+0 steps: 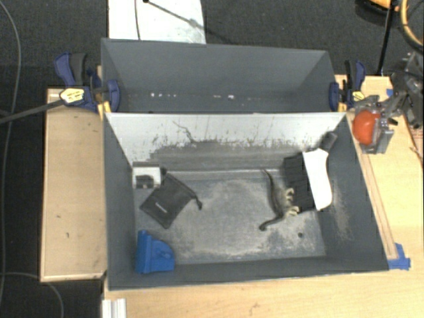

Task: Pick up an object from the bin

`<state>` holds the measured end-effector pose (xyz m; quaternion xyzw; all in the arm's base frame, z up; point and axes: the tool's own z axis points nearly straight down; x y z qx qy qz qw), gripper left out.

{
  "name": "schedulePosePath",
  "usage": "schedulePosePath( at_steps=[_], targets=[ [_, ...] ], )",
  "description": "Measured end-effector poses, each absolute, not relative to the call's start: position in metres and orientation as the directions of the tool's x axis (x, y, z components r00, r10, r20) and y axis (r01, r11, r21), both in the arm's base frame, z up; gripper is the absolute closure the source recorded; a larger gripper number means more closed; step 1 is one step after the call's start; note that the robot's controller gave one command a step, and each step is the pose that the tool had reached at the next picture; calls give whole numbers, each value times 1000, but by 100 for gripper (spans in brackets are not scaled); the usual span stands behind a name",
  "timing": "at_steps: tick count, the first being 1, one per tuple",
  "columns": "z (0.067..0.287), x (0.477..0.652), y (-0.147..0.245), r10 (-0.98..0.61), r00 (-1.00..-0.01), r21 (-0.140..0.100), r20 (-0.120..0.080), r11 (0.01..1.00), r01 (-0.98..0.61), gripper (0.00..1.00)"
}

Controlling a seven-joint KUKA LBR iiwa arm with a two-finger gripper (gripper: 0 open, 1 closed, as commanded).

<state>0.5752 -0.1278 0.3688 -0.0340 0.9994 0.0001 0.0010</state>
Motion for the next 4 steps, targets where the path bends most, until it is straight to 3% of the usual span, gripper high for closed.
schedulePosePath(
  at_steps=[1, 2, 3, 4],
  targets=[
    [365, 577, -126, -153, -988, -5, -15, 988, -153, 0],
    [331, 574, -121, -347, -938, -3, -7, 938, -347, 0],
    [318, 573, -127, -379, -925, -6, -11, 926, -379, 0],
    [359, 580, -116, -500, -866, -6, -10, 866, -500, 0]
  ],
)
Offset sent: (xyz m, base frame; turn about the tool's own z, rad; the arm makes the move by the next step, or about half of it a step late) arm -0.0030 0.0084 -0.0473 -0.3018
